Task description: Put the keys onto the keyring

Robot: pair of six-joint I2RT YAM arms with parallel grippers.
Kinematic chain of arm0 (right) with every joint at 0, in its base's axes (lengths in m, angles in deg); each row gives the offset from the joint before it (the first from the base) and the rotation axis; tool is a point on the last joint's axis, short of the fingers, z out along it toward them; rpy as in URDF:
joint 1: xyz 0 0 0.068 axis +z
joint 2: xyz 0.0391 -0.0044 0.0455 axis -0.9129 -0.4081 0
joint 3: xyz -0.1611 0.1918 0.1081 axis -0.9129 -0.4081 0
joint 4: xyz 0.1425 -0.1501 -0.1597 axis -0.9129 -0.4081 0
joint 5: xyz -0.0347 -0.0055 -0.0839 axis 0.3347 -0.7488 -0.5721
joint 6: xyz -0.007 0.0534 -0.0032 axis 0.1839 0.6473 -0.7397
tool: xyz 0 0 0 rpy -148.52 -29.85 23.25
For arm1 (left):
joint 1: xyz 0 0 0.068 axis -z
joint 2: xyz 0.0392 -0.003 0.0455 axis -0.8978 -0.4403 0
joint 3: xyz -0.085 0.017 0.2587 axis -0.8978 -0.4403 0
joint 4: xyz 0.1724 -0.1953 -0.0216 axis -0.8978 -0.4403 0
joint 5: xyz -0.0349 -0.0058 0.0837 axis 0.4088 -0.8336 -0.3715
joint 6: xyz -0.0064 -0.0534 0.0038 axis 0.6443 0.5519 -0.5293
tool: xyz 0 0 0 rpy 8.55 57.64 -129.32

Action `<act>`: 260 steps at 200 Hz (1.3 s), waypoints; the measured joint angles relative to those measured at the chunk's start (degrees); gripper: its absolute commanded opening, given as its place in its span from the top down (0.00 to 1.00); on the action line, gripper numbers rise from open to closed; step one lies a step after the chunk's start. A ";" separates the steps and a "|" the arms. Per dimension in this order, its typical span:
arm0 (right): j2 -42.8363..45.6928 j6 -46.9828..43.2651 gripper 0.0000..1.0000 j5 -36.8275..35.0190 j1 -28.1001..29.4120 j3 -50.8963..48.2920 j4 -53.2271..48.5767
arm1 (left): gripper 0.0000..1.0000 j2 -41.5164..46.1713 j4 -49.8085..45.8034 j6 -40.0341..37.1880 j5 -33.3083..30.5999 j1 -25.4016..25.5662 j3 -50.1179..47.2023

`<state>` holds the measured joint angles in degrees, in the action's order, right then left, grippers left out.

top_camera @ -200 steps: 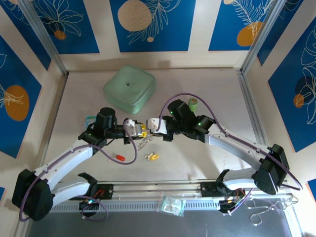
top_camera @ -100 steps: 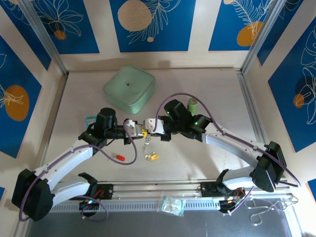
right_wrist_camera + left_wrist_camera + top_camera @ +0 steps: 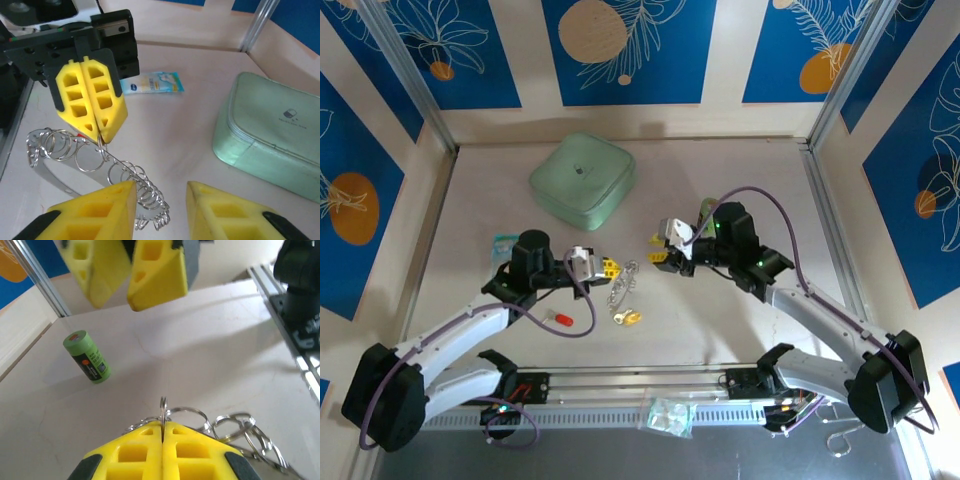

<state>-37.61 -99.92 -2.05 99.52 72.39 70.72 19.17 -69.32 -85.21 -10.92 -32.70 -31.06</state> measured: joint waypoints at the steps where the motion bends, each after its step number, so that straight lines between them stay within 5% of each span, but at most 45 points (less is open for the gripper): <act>1: 0.00 0.02 0.69 0.07 0.04 -0.09 0.13 | 1.00 0.00 0.31 0.31 0.04 0.00 -0.11; 86: -1.57 4.15 0.72 2.80 4.94 -3.04 7.56 | 1.00 -1.40 23.02 18.62 3.19 0.04 -4.31; 260: -3.61 4.92 0.84 3.13 6.12 -2.14 10.97 | 1.00 -3.19 27.17 22.25 6.32 0.02 -4.50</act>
<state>-41.21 -95.01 1.08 105.64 70.25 81.69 15.98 -42.15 -62.96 -4.61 -32.67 -35.57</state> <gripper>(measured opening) 0.165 0.043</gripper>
